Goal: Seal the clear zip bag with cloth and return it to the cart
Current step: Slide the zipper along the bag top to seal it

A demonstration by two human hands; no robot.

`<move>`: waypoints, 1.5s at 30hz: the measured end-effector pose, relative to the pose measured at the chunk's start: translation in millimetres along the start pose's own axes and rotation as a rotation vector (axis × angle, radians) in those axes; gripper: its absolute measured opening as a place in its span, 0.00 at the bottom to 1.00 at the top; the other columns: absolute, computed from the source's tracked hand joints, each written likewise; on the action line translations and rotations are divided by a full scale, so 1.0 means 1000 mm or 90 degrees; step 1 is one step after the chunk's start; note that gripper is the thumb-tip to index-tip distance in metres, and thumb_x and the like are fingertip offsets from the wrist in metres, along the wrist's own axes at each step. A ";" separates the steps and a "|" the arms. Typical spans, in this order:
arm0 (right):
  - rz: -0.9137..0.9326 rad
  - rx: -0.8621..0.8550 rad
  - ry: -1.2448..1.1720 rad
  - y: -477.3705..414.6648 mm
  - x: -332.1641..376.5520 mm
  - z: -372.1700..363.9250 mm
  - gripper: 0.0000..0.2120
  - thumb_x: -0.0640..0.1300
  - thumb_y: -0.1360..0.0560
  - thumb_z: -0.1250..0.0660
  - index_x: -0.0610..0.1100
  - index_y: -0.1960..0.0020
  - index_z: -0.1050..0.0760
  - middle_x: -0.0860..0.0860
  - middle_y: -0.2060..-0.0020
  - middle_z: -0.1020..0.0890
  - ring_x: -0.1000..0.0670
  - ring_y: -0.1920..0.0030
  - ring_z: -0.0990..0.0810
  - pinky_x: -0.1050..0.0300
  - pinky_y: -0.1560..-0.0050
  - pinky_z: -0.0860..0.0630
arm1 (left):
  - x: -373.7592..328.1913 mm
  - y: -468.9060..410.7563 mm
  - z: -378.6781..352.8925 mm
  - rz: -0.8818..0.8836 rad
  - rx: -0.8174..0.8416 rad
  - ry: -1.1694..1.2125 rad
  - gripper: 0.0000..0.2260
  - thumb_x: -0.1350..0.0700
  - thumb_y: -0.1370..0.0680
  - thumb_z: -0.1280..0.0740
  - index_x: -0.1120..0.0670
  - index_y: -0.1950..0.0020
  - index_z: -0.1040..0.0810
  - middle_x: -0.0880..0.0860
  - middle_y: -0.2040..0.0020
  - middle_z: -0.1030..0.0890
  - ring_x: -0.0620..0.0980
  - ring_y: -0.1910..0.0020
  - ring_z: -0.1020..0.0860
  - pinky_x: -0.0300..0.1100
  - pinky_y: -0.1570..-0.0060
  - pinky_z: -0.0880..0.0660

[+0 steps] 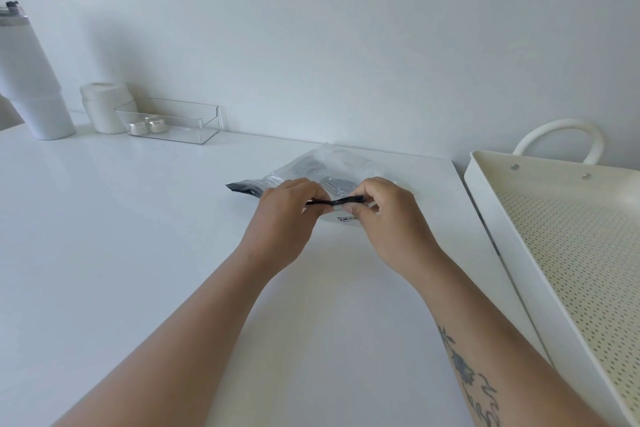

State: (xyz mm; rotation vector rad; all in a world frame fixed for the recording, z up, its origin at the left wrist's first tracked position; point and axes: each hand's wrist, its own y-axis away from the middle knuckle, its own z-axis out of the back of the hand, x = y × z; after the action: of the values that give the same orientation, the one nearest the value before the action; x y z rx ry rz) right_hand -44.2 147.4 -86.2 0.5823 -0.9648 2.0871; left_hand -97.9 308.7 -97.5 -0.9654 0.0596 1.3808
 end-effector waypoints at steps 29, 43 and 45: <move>-0.017 -0.006 0.117 0.005 -0.003 0.007 0.03 0.40 0.24 0.34 0.47 0.52 0.23 0.54 0.55 0.20 0.51 0.50 0.25 0.49 0.49 0.25 | 0.000 0.001 0.000 0.028 0.037 -0.010 0.04 0.61 0.24 0.32 0.54 0.57 0.19 0.48 0.60 0.20 0.48 0.57 0.25 0.52 0.56 0.26; -0.004 -0.022 0.136 0.005 -0.001 0.002 0.06 0.38 0.25 0.33 0.46 0.58 0.19 0.55 0.62 0.20 0.50 0.54 0.26 0.53 0.57 0.28 | -0.002 0.001 -0.001 0.004 0.045 -0.015 0.04 0.56 0.25 0.29 0.51 0.51 0.17 0.45 0.57 0.17 0.48 0.53 0.25 0.48 0.53 0.26; 0.000 0.003 0.119 0.005 -0.003 0.003 0.05 0.39 0.24 0.32 0.46 0.57 0.19 0.54 0.62 0.19 0.51 0.54 0.26 0.53 0.56 0.27 | -0.003 0.001 -0.002 -0.006 0.046 -0.022 0.03 0.56 0.24 0.30 0.52 0.53 0.17 0.45 0.59 0.18 0.48 0.55 0.26 0.49 0.55 0.27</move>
State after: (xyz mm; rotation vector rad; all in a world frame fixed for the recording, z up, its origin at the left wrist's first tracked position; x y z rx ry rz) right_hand -46.2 141.9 -88.7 0.3807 -0.8530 2.1014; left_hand -98.7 304.9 -97.2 -0.8797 0.0785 1.3772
